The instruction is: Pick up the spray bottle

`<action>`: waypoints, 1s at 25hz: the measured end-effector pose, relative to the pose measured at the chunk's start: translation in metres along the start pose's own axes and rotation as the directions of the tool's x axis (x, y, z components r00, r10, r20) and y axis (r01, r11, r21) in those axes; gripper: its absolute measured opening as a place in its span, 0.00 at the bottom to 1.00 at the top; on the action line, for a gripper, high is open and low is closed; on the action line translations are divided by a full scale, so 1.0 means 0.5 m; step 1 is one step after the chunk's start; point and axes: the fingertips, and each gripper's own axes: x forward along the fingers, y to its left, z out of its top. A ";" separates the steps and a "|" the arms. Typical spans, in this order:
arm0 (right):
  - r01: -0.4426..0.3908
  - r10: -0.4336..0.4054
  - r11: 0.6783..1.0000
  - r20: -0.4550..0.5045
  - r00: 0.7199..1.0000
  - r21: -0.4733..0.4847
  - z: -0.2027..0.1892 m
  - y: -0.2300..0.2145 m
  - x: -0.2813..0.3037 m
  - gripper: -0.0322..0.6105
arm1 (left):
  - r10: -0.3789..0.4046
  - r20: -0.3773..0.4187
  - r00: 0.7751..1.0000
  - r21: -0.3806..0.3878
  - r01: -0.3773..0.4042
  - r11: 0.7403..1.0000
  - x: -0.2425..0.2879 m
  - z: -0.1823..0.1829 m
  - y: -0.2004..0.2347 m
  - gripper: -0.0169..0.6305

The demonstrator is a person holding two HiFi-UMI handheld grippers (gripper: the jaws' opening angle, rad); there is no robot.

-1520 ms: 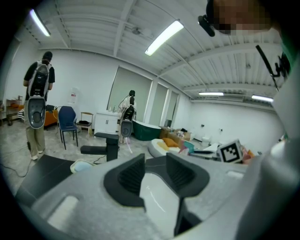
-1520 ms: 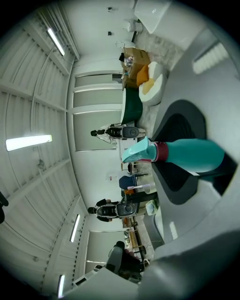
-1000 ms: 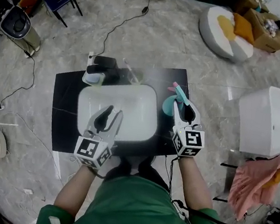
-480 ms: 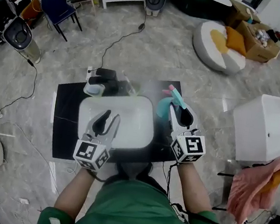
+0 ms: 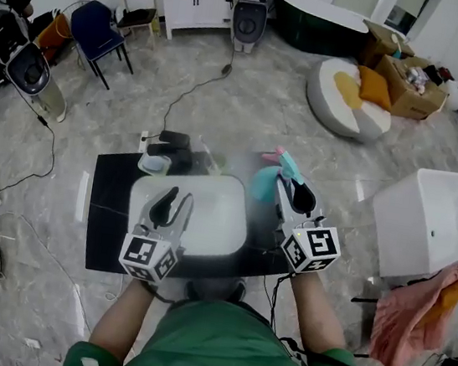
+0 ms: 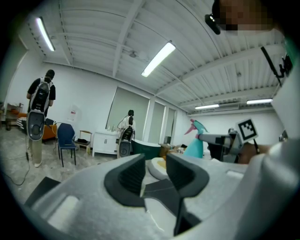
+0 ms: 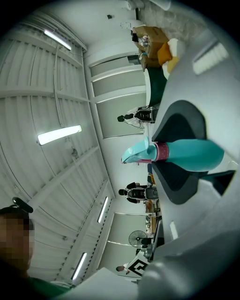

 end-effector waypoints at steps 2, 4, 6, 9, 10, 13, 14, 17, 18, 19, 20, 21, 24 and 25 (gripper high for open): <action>-0.001 0.001 1.000 0.007 1.000 -0.004 0.017 0.002 -0.004 0.26 | -0.001 0.011 1.000 0.002 0.001 1.000 -0.003 0.010 0.000 0.23; -0.002 0.002 1.000 0.015 1.000 -0.009 0.033 0.001 -0.009 0.26 | -0.004 0.023 1.000 0.002 0.004 1.000 -0.004 0.017 -0.002 0.23; -0.001 0.002 1.000 0.025 1.000 -0.009 0.049 -0.002 -0.017 0.26 | -0.008 0.034 0.999 0.004 0.008 1.000 -0.006 0.026 -0.008 0.23; 0.005 -0.005 1.000 0.041 0.999 -0.010 0.072 -0.005 -0.028 0.26 | -0.019 0.053 0.998 0.010 0.019 1.000 -0.008 0.044 -0.017 0.23; 0.009 -0.008 1.000 0.045 0.999 -0.012 0.078 -0.005 -0.032 0.26 | -0.023 0.059 0.998 0.013 0.023 1.000 -0.009 0.049 -0.019 0.23; 0.019 -0.018 1.000 0.047 0.999 -0.020 0.086 -0.008 -0.046 0.26 | -0.034 0.069 0.997 0.017 0.033 0.999 -0.013 0.057 -0.027 0.23; 0.023 -0.022 1.000 0.046 0.999 -0.020 0.086 -0.010 -0.051 0.26 | -0.037 0.071 0.997 0.016 0.036 0.999 -0.013 0.057 -0.030 0.23; 0.034 -0.033 0.999 0.040 0.999 -0.021 0.082 -0.018 -0.060 0.26 | -0.044 0.072 0.996 0.013 0.043 0.999 -0.010 0.054 -0.036 0.23; 0.038 -0.037 0.999 0.037 0.999 -0.022 0.079 -0.019 -0.062 0.26 | -0.047 0.071 0.996 0.012 0.046 0.999 -0.009 0.053 -0.036 0.23; 0.041 -0.040 0.999 0.034 0.999 -0.021 0.078 -0.020 -0.063 0.26 | -0.049 0.071 0.996 0.011 0.048 0.999 -0.008 0.052 -0.037 0.23; 0.043 -0.043 0.999 0.031 0.999 -0.020 0.076 -0.021 -0.064 0.26 | -0.051 0.069 0.996 0.010 0.051 0.999 -0.007 0.052 -0.037 0.23; 0.045 -0.044 0.999 0.028 0.999 -0.018 0.075 -0.022 -0.064 0.26 | -0.054 0.067 0.996 0.009 0.053 0.999 -0.005 0.052 -0.038 0.23; 0.047 -0.046 0.999 0.022 0.999 -0.013 0.070 -0.025 -0.065 0.26 | -0.058 0.060 0.997 0.003 0.058 0.998 -0.001 0.047 -0.039 0.23; 0.047 -0.047 0.999 0.020 0.999 -0.011 0.068 -0.025 -0.065 0.26 | -0.059 0.057 0.997 0.002 0.059 0.998 0.000 0.046 -0.039 0.23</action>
